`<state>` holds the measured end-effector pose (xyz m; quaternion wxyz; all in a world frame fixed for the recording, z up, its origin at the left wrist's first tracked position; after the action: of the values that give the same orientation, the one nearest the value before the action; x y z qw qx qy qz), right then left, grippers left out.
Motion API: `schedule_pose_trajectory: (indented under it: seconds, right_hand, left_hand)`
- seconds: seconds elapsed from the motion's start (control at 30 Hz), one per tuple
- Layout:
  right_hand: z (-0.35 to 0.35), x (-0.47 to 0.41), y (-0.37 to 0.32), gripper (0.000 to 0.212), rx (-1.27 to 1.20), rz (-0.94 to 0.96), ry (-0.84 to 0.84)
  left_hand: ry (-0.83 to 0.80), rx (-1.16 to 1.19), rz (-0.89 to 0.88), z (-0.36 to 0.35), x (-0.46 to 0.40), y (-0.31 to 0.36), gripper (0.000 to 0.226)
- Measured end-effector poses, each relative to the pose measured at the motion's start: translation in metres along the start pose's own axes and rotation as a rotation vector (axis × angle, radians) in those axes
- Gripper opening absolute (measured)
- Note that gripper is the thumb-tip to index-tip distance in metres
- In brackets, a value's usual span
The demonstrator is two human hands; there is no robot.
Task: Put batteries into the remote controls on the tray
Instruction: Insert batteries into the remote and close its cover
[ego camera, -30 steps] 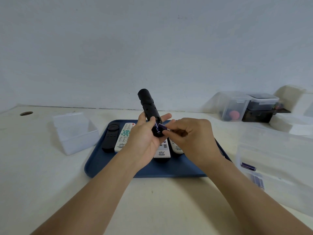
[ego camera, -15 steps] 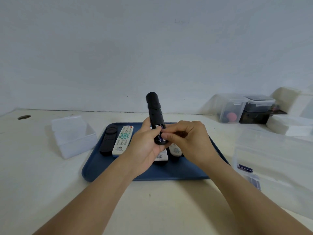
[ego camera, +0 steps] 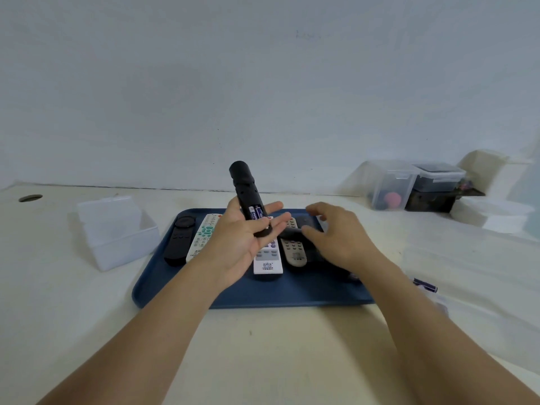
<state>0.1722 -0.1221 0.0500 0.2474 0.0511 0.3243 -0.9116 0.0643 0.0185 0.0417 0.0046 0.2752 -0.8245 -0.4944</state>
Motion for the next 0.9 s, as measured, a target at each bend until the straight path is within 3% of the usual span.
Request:
schedule_pose_trajectory:
  seconds: [0.1, 0.27, 0.5, 0.63, 0.73, 0.9]
  right_hand:
    - [-0.019, 0.002, -0.004, 0.033, 0.157, 0.078, -0.110]
    - [-0.018, -0.001, 0.004, 0.037, 0.231, 0.065, -0.123]
    - [-0.024, -0.005, 0.010, 0.039, 0.162, 0.051, -0.144]
    - [-0.022, -0.005, 0.012, 0.039, 0.075, 0.034, -0.134]
    - [-0.005, -0.002, 0.004, 0.041, -0.001, 0.037, -0.035]
    - [0.016, 0.020, -0.031, 0.030, -0.526, 0.061, 0.003]
  left_hand:
    - [0.045, 0.011, -0.026, 0.001, 0.000, 0.002, 0.052]
    - [0.194, 0.062, -0.036, 0.010, -0.005, 0.008, 0.023]
    - [0.283, 0.104, 0.041, 0.022, -0.006, 0.000, 0.029]
    - [0.294, 0.139, 0.056, 0.022, -0.004, -0.001, 0.031]
    - [0.293, 0.140, 0.059, 0.022, -0.004, -0.001, 0.033]
    - [0.245, 0.101, 0.004, 0.018, -0.006, -0.001, 0.036]
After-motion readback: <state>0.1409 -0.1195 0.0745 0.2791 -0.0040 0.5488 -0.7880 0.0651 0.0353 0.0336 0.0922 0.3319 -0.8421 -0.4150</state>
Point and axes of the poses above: each hand's wrist, its own x-axis away from the middle knuckle, its own z-axis out of the back of the hand, y = z × x, the point moved 6 cm from there along -x, towards the middle knuckle, and after that the axes turned 11 degrees about -z, right-handed, at the moved point
